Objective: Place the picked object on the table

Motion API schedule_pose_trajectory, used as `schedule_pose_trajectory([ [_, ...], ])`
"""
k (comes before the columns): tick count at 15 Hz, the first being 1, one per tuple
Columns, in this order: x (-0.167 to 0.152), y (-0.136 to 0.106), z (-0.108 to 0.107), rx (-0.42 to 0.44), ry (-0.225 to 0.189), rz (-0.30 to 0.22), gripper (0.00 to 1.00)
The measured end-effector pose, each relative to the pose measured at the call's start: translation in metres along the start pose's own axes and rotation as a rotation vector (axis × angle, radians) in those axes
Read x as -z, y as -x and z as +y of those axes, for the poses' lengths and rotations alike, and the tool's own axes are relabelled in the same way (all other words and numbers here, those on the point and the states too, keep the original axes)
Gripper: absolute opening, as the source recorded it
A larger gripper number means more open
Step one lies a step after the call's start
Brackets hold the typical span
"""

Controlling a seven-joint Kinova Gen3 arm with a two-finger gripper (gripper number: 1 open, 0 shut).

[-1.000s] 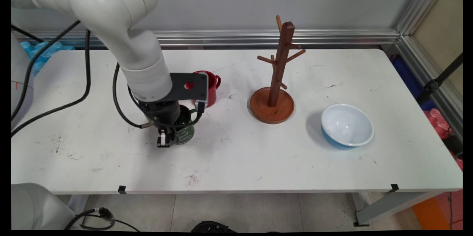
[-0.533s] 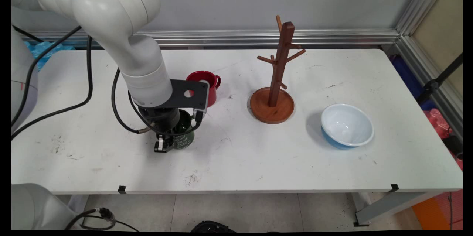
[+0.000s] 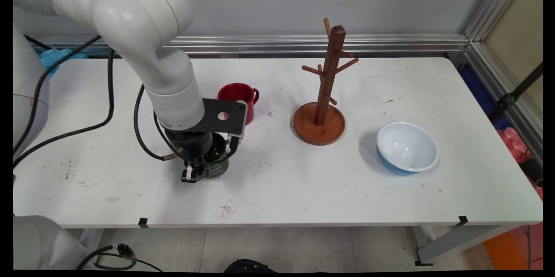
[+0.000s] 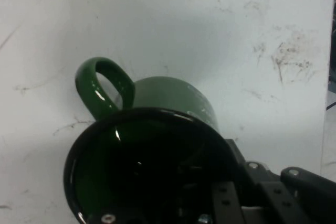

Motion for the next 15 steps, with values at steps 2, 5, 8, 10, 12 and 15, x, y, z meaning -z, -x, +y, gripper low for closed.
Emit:
schedule_pose_trajectory([
  [2,-0.003,-0.001,-0.001,-0.004,-0.001,-0.001,0.0],
  [5,-0.007,-0.003,-0.003,-0.009,-0.005,-0.001,0.0],
  [8,-0.012,-0.005,-0.006,-0.014,-0.009,-0.002,0.0],
  [10,-0.016,-0.007,-0.008,-0.018,-0.01,-0.002,0.0],
  [12,-0.019,-0.009,-0.008,-0.019,-0.008,0.0,0.0],
  [15,-0.021,-0.012,-0.008,-0.02,-0.006,0.004,0.0],
])
